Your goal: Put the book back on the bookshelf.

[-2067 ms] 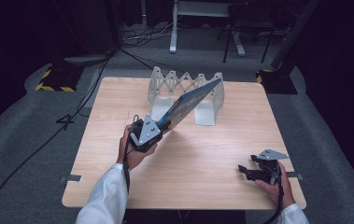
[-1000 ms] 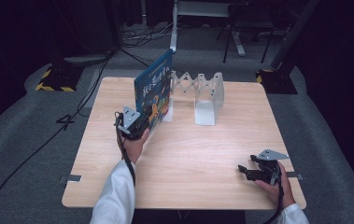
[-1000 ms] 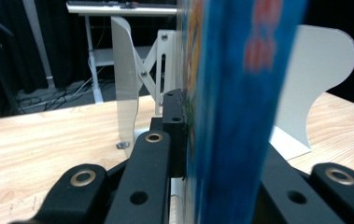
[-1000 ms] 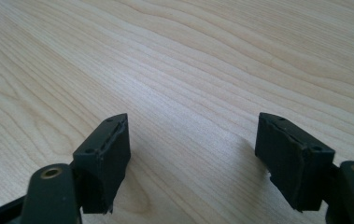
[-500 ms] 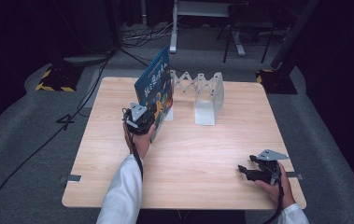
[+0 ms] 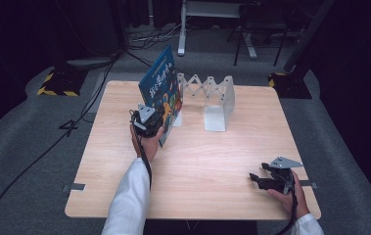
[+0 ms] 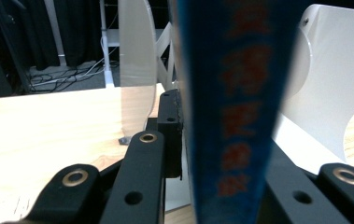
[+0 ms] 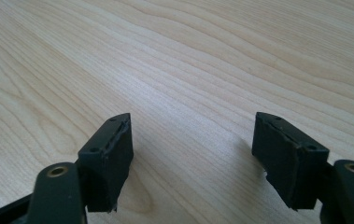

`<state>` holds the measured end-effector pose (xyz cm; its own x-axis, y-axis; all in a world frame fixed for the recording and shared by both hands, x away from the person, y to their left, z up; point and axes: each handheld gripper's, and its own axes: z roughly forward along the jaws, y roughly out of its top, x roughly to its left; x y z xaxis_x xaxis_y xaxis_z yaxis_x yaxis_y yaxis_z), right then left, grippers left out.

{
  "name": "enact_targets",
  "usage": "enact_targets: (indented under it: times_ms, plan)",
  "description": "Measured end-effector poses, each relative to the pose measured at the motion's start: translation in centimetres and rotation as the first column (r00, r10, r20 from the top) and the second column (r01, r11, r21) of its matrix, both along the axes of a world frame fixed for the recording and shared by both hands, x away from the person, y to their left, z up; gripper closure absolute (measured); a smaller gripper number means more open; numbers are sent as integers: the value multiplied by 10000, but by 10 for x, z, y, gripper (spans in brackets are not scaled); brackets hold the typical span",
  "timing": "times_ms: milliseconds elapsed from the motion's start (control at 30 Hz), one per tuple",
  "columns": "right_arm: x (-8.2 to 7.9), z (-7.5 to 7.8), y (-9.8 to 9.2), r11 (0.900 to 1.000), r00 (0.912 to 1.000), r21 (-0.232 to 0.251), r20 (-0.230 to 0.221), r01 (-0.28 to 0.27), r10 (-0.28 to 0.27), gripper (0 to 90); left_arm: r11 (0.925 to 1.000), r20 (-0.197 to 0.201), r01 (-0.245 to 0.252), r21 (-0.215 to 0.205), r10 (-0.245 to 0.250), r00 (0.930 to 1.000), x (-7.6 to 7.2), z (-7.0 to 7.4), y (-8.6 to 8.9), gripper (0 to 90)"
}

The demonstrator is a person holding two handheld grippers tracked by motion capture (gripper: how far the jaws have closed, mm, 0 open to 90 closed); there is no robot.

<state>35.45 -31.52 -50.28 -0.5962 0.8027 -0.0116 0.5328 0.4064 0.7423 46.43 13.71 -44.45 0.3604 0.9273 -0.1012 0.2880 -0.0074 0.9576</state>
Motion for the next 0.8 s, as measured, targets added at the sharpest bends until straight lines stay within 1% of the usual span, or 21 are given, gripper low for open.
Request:
enact_targets:
  times_ms: [33,100,167,333,367,433,567,600,800]
  plan:
    - [0,0,0,10000,10000,1,-2,0,0,298,10000,-47,-53,-28,53,10000,0,-1,1,781]
    - [0,0,0,10000,10000,11,-7,5,-5,297,10000,-145,30,-19,-30,9999,-1,-1,4,769]
    - [0,0,0,10000,10000,14,-9,9,-9,297,9999,-124,41,151,-39,9999,-2,-2,6,758]
    - [0,0,0,10000,10000,18,-12,8,-8,297,9998,-136,115,146,-113,9998,-5,-4,9,752]
    - [0,0,0,10000,10000,16,-13,12,-12,296,9997,-111,123,199,-121,9999,-7,-4,9,750]
    - [0,0,0,10000,10000,13,-10,10,-9,296,9980,-38,224,595,-222,9997,-9,-4,7,740]
    - [0,0,0,10000,10000,24,-12,19,-19,295,9973,-16,304,667,-304,9995,-12,-4,8,721]
    - [0,0,0,10000,10000,21,-9,17,-17,295,9970,-57,342,700,-339,9994,-13,-4,9,716]
    - [0,0,0,10000,10000,26,-10,47,-47,289,9954,1,500,821,-502,9987,-17,-4,15,702]
